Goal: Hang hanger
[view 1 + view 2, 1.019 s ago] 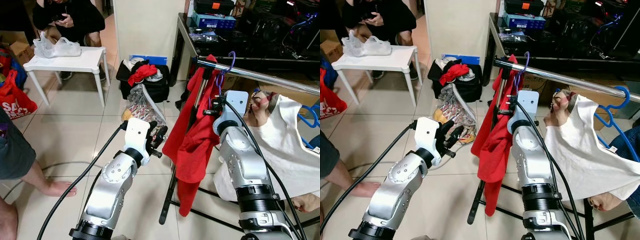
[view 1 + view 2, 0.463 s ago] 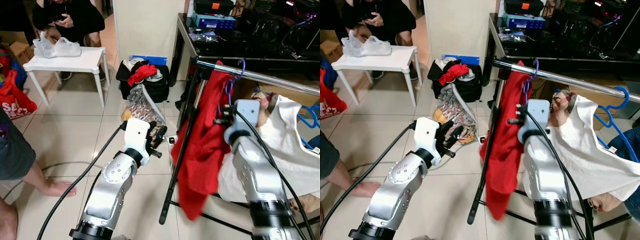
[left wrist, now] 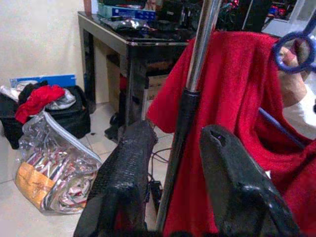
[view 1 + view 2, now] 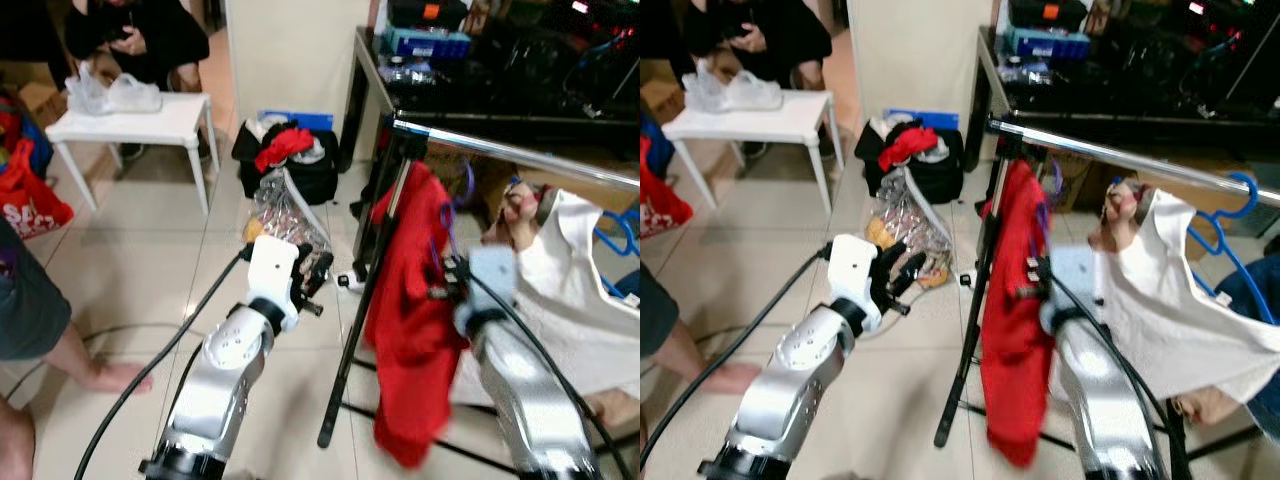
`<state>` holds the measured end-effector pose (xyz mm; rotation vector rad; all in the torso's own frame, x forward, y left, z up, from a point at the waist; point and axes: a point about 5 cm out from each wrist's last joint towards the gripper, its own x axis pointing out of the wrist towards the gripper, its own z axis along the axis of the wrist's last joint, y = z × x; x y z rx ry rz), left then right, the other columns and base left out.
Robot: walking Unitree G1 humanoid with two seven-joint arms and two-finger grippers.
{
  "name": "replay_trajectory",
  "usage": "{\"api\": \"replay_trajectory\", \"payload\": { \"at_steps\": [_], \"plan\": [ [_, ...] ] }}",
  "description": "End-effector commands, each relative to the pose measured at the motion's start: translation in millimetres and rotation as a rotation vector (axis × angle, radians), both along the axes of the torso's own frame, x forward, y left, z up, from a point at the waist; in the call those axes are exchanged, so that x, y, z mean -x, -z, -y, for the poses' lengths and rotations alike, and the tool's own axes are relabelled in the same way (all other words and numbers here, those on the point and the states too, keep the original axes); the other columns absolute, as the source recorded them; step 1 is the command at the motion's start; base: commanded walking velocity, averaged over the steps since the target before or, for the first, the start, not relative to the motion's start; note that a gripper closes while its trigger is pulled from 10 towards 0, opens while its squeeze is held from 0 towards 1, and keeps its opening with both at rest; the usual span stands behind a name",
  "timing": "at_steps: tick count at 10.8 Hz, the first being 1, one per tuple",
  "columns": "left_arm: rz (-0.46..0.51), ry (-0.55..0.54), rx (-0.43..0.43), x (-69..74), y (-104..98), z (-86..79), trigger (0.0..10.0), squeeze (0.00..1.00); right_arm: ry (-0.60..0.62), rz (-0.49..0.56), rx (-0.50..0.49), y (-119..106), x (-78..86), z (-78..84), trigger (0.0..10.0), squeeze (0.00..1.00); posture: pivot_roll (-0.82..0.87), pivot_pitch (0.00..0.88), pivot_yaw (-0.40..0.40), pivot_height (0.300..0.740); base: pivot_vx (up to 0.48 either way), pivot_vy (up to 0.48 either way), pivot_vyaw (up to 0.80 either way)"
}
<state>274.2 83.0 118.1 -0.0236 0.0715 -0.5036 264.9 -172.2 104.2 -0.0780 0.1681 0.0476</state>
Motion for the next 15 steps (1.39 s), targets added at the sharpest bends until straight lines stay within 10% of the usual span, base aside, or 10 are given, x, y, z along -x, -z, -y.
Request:
{"api": "replay_trajectory", "payload": {
  "at_steps": [1,6,15],
  "plan": [
    [0.007,0.005,-0.002,1.7,-1,2.9,10.0,0.00,-0.012,0.080,0.014,-15,-1.4,-0.8,10.0,0.00,0.00,0.000,-0.059,0.740,0.000,0.000,0.00],
    [0.019,-0.022,0.055,-0.4,-5,2.8,10.0,0.00,0.040,0.213,-0.024,-34,23.4,16.7,10.0,0.00,-0.02,0.000,-0.053,0.740,0.000,0.000,0.00],
    [0.040,-0.009,0.000,-0.2,-3,5.8,10.0,0.00,-0.010,0.199,-0.026,-33,21.5,13.6,10.0,0.00,-0.03,0.000,-0.059,0.740,0.000,0.000,-0.67]
  ]
}}
